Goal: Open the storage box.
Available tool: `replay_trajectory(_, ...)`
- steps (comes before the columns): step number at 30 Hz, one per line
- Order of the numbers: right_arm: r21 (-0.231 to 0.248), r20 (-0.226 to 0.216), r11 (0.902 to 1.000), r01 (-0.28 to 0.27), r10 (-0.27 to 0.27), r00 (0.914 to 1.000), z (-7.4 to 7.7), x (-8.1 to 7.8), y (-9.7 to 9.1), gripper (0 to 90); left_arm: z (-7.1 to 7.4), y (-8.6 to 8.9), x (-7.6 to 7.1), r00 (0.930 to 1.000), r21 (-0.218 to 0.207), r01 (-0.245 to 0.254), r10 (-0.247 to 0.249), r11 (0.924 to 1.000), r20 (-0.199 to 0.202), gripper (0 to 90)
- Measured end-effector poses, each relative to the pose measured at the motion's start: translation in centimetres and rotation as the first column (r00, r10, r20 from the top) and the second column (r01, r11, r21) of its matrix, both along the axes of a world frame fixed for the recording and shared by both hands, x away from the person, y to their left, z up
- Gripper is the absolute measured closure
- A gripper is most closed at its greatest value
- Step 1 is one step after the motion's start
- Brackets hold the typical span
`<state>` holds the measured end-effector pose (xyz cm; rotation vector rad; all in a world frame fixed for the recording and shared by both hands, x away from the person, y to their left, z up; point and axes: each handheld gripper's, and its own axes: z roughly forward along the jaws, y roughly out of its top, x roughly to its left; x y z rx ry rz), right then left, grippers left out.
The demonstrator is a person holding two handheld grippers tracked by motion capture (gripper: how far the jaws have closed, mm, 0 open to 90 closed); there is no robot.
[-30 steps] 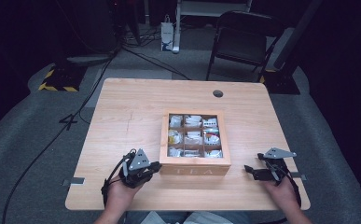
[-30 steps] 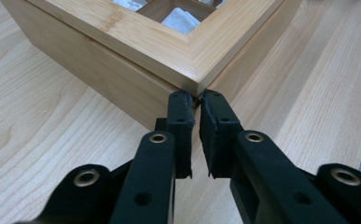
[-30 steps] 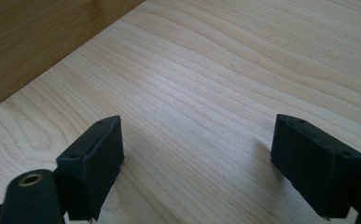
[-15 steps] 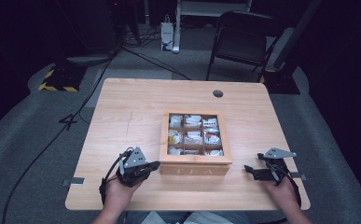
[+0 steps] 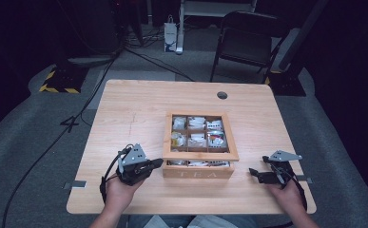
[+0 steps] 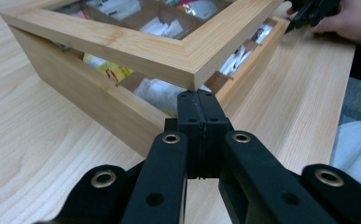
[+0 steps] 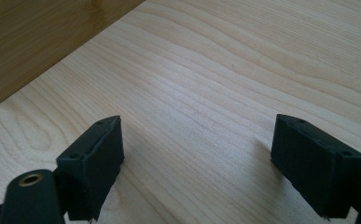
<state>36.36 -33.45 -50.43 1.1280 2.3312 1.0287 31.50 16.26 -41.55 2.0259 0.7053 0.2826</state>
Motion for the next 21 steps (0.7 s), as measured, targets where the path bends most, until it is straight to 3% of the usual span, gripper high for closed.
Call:
replay_trajectory(6,-0.001,0.0,1.0,0.001,-0.001,1.0,0.0,0.0,0.0,17.1,1.2,0.1,0.5,0.9999,-0.027,0.005,-0.004,0.9996,0.013,90.0)
replay_trajectory(13,0.0,0.0,1.0,0.0,0.0,1.0,0.0,0.0,0.0,17.1,2.2,0.1,1.1,0.9999,-0.092,0.0,0.002,0.9957,0.016,89.9)
replay_trajectory(21,0.001,0.0,1.0,0.001,-0.001,1.0,0.0,0.0,0.0,17.1,3.2,-0.7,2.1,0.9991,-0.119,0.003,0.002,0.9929,0.043,89.9)
